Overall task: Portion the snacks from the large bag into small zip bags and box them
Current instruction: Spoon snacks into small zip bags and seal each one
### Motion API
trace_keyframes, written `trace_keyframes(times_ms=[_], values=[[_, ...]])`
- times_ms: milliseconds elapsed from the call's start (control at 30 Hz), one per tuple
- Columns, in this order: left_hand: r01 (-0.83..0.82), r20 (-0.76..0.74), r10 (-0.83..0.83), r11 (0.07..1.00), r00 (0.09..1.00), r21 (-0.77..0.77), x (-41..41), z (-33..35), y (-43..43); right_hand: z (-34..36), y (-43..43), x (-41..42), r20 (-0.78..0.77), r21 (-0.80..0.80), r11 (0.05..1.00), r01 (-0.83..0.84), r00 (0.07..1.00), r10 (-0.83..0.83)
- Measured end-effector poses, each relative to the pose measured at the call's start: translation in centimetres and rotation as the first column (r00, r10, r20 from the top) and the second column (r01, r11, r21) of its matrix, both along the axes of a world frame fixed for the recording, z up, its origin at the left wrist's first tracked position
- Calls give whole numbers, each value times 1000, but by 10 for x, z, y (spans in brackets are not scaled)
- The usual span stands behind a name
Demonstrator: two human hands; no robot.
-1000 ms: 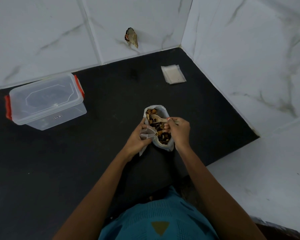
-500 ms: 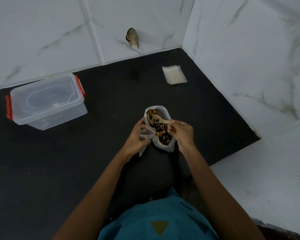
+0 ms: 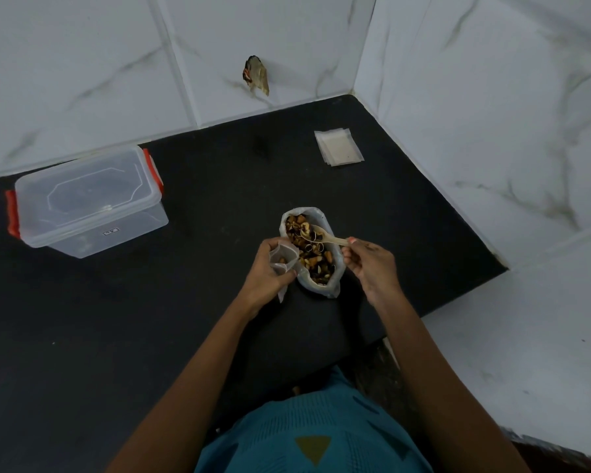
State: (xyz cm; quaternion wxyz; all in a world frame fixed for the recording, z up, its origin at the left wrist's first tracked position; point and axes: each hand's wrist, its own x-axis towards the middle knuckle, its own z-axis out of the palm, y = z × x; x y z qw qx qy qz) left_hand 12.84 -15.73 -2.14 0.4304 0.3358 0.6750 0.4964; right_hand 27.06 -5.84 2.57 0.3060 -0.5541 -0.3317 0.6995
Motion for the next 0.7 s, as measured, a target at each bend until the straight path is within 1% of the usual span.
trace_keyframes(times_ms=[167, 233, 300, 400, 500, 633, 700], values=[[-45, -29, 45, 999, 999, 20, 2, -1, 2, 22, -7, 6, -38, 41, 997, -66, 997, 67], [-64, -62, 67, 997, 996, 44, 2, -1, 3, 28, -12, 7, -18, 74, 990, -118, 993, 119], [-69, -83, 74, 995, 994, 67, 3, -4, 5, 30, -18, 5, 41, 129, 976, -175, 984, 171], [-63, -120, 71, 996, 990, 71, 2, -13, 5, 32, -26, 0, 191, 259, 930, -261, 957, 216], [-73, -145, 80, 996, 986, 57, 3, -17, 3, 33, -34, -8, 338, 402, 839, -367, 911, 237], [-87, -153, 97, 994, 983, 72, 8, -13, 3, 32, -49, -18, 516, 509, 662, -551, 811, 278], [-89, -167, 100, 993, 981, 74, 9, -10, 3, 32, -54, -20, 589, 551, 562, -617, 765, 262]])
